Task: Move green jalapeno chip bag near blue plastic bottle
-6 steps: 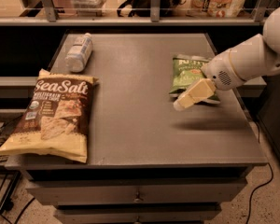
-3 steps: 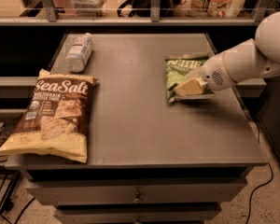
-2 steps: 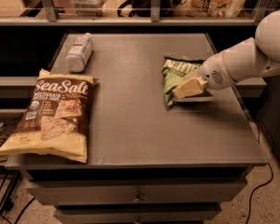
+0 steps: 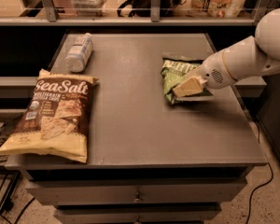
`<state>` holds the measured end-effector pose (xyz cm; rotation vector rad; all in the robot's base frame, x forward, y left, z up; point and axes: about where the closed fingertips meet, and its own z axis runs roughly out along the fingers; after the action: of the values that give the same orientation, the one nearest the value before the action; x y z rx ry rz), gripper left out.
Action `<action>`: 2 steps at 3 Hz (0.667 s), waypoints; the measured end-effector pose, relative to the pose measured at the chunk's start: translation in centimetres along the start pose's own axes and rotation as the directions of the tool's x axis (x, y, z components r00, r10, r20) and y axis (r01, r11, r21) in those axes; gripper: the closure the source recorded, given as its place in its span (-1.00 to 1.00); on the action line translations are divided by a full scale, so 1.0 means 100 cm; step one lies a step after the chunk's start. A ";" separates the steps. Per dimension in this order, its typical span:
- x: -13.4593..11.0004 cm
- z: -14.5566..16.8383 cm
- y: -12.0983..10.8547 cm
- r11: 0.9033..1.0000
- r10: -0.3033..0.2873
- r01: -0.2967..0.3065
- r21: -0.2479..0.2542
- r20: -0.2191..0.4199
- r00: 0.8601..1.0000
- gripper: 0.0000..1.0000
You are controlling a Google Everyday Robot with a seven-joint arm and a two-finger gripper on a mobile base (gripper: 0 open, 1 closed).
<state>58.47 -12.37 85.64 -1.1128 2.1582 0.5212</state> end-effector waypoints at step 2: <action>-0.105 -0.056 -0.035 0.978 -0.194 0.177 0.108 0.180 0.964 1.00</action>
Offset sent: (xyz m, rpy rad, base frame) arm 0.0972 0.0065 0.2125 0.1071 -0.5059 0.0908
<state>63.94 -11.69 96.79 -1.1525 1.8726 0.4216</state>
